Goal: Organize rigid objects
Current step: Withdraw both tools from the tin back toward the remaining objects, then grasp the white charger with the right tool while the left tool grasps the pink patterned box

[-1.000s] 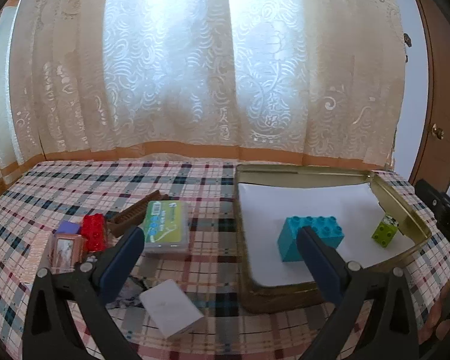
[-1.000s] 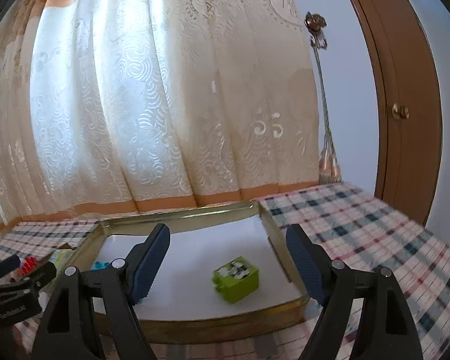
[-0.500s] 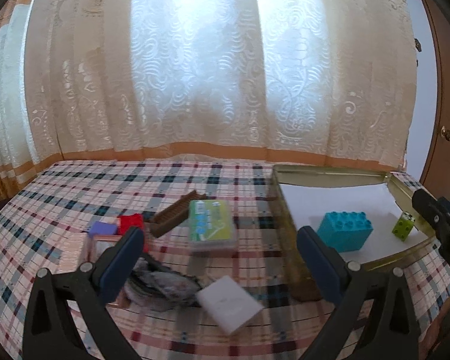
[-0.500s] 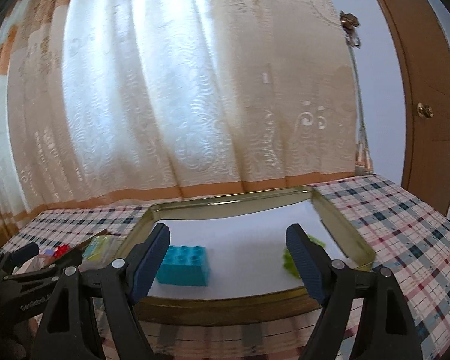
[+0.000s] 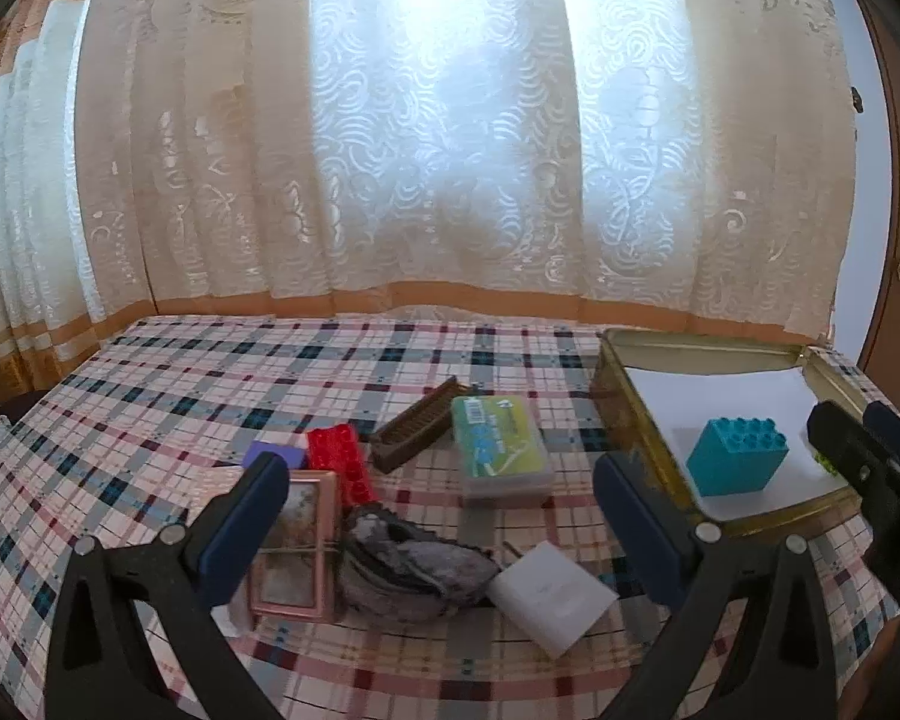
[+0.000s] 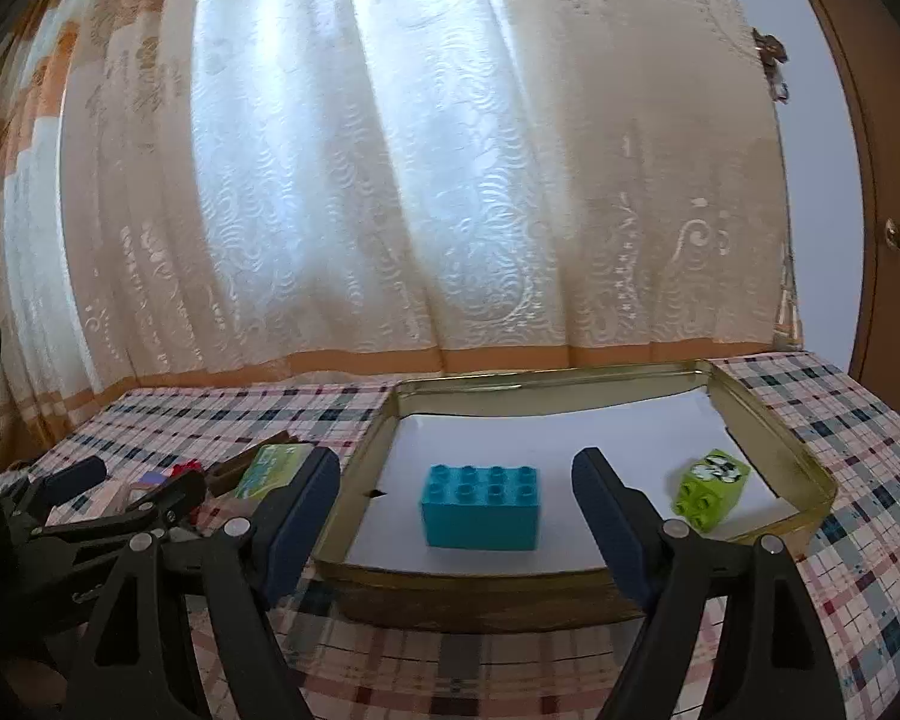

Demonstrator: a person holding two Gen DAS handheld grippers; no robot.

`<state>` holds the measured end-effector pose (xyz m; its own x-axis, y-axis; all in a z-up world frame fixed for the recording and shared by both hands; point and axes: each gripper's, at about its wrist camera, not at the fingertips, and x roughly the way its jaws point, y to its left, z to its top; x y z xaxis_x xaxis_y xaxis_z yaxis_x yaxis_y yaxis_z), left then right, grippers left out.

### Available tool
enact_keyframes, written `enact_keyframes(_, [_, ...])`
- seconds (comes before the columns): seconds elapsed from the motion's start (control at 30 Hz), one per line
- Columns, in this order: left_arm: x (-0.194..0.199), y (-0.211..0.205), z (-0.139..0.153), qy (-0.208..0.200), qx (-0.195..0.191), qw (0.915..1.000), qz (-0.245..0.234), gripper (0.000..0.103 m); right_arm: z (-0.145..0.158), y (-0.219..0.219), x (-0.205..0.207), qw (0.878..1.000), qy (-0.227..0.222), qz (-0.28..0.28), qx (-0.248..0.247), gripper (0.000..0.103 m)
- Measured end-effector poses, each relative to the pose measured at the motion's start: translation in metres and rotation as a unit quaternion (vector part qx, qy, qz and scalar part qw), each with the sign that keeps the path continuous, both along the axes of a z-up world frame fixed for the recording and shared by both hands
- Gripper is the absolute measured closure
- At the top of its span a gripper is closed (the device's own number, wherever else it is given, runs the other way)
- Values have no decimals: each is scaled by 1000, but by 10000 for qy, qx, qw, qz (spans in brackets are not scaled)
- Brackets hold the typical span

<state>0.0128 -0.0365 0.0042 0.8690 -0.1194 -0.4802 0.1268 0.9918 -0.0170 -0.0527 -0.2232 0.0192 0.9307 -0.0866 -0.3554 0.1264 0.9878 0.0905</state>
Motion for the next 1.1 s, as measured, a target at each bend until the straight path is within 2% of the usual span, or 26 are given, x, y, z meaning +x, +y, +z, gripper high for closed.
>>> enact_keyframes(0.3, [6, 30, -2, 98, 18, 9997, 212, 0, -4, 27, 12, 9984, 322, 460, -56, 21])
enact_keyframes(0.5, [13, 68, -5, 256, -216, 9985, 421, 0, -11, 53, 23, 9923, 704, 1017, -109, 21])
enact_keyframes(0.57, [16, 85, -6, 304, -409, 9975, 497, 0, -15, 64, 27, 9886, 868, 1218, -155, 21])
enact_keyframes(0.7, [18, 107, -6, 259, -477, 9961, 698, 0, -22, 90, 37, 9794, 1213, 1555, -431, 21])
enact_keyframes(0.8, [19, 114, -8, 327, -494, 9963, 627, 0, -25, 104, 40, 9715, 1333, 1879, -551, 21])
enact_keyframes(0.97, [20, 112, -11, 508, -484, 9967, 398, 0, -31, 114, 47, 9647, 1568, 2012, -658, 21])
enact_keyframes(1.03, [21, 111, -12, 584, -438, 9967, 345, 0, -36, 116, 54, 9604, 1797, 2042, -608, 24])
enact_keyframes(1.1, [24, 111, -14, 695, -463, 9960, 327, 0, -43, 118, 62, 9548, 2038, 2087, -568, 31])
